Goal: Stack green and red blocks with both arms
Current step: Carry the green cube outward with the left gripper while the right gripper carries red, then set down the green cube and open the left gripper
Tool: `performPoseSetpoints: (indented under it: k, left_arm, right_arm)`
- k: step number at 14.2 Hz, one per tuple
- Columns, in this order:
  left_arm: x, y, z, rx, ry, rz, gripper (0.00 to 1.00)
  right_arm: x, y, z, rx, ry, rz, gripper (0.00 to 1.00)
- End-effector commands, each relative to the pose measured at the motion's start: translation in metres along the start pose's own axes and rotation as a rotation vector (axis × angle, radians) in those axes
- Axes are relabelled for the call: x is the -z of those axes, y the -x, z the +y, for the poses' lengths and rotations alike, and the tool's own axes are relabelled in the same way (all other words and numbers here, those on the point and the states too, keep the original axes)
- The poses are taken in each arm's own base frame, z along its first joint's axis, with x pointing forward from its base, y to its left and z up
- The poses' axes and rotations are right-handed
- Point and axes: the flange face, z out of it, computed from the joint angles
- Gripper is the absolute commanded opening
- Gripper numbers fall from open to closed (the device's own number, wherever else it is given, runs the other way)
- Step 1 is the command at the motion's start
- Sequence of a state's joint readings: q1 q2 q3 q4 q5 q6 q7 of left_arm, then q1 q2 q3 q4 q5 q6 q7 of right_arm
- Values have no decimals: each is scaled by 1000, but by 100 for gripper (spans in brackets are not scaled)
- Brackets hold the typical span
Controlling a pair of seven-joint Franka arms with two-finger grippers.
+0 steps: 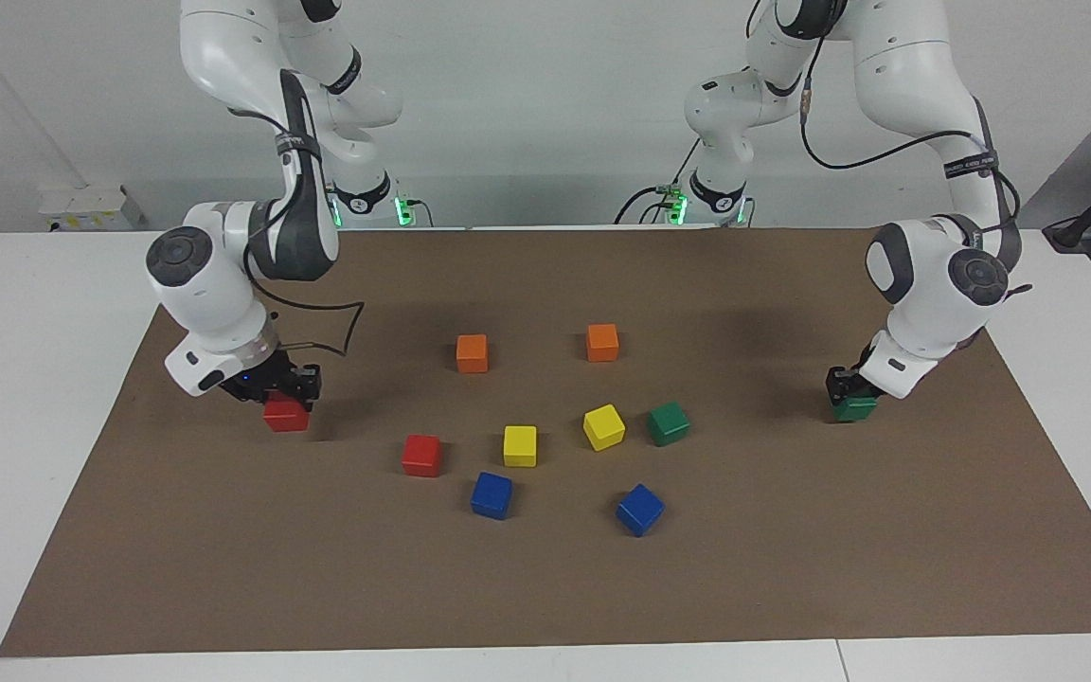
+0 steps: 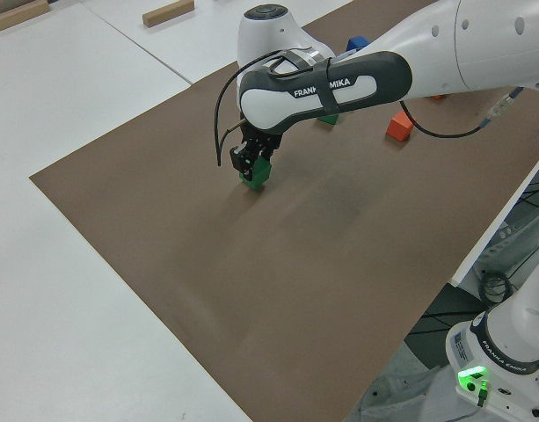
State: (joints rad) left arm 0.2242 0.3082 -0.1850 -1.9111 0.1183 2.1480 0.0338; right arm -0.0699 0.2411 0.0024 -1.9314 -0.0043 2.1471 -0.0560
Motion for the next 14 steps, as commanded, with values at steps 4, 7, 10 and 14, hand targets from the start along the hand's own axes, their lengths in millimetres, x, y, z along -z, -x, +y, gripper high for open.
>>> performPoseSetpoints:
  k: [4,7,10,14]
  left_arm:
    - [-5,-3,1,35,0,6,0]
    - [-15,1,0,37,2,6,0]
    - [-22,1,2,113,35,1,0]
    - [-25,2,2,125,45,6,10]
  right_arm:
    - [-22,45,29,4,-16,-61,0]
    - [-36,61,29,4,-18,-77,0]
    - [-42,64,30,7,-18,-73,0]
    - [-41,59,32,7,-12,-35,0]
